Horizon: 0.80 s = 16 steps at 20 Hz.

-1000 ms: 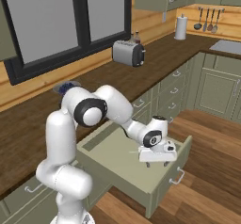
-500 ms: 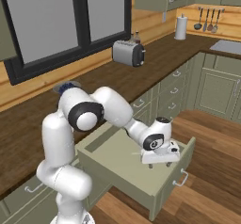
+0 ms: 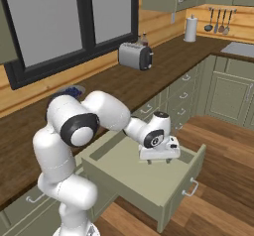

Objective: Take a straw from the drawer in front and place it inside the glass cup on the dining counter.

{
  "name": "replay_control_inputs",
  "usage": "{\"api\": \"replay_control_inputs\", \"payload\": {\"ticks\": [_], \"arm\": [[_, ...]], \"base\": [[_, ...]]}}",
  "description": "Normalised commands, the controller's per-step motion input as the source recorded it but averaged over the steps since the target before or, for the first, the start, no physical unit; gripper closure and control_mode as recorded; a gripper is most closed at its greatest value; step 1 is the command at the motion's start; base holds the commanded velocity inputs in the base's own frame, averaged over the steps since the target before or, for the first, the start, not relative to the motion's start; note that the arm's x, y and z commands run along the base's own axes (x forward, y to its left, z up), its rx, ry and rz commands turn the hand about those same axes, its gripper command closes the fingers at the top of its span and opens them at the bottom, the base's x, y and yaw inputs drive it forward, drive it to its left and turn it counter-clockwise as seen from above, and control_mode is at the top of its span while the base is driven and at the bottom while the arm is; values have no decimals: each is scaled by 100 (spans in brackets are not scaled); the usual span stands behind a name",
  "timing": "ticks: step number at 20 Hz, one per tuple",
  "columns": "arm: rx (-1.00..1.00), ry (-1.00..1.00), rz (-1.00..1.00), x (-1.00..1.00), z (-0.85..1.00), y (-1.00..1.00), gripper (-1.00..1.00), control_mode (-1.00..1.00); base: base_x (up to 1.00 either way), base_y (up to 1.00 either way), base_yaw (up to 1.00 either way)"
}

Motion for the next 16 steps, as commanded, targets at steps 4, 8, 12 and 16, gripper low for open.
{"api": "replay_control_inputs", "payload": {"ticks": [4,8,12,16], "arm": [[9,0,-36,5,0,9,-100,-100],[10,0,-51,3,0,17,-100,-100],[10,0,-59,8,-2,22,-100,-100],[6,7,-55,21,-5,3,-100,-100]], "base": [[0,0,0],[0,0,0],[0,0,0],[0,0,0]]}}
